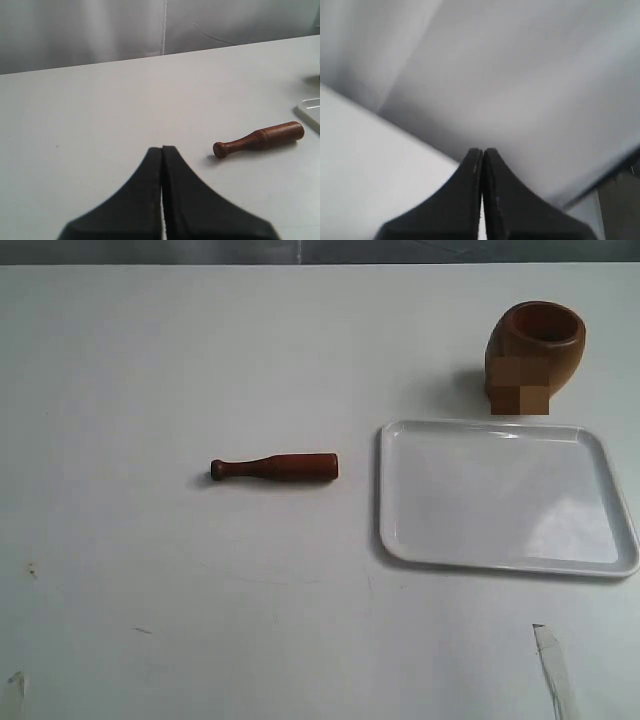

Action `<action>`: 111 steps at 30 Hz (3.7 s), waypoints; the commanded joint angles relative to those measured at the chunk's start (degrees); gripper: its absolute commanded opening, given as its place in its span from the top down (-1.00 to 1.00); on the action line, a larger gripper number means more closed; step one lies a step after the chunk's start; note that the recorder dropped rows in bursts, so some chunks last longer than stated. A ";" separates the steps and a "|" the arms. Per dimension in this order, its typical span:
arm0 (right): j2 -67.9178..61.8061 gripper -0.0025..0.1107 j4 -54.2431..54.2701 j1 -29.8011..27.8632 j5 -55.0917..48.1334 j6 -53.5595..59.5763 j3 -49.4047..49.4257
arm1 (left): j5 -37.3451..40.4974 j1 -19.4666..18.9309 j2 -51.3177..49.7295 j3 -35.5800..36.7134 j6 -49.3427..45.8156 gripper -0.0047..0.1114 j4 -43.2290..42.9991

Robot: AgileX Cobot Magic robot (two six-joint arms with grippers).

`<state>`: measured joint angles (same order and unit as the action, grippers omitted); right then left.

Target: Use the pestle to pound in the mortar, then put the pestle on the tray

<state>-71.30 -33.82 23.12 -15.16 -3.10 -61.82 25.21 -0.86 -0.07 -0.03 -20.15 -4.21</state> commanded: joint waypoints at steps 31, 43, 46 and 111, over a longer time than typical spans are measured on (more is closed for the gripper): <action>-54.14 0.15 48.31 29.16 -39.44 60.28 -38.53 | -0.17 0.44 0.07 0.03 0.47 0.92 0.42; -61.25 0.15 46.35 29.45 -33.15 59.48 -39.60 | -0.17 0.44 0.07 0.03 0.47 0.92 0.42; -61.84 0.22 43.07 29.56 -31.37 57.74 -39.60 | -0.17 0.44 0.07 0.03 0.47 0.92 0.42; -34.87 0.96 40.63 -5.96 85.12 11.56 22.67 | -0.17 0.44 0.07 0.03 0.47 0.92 0.42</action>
<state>-105.97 6.30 17.66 69.13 7.56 -37.19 25.21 -0.86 -0.07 -0.03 -20.15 -4.21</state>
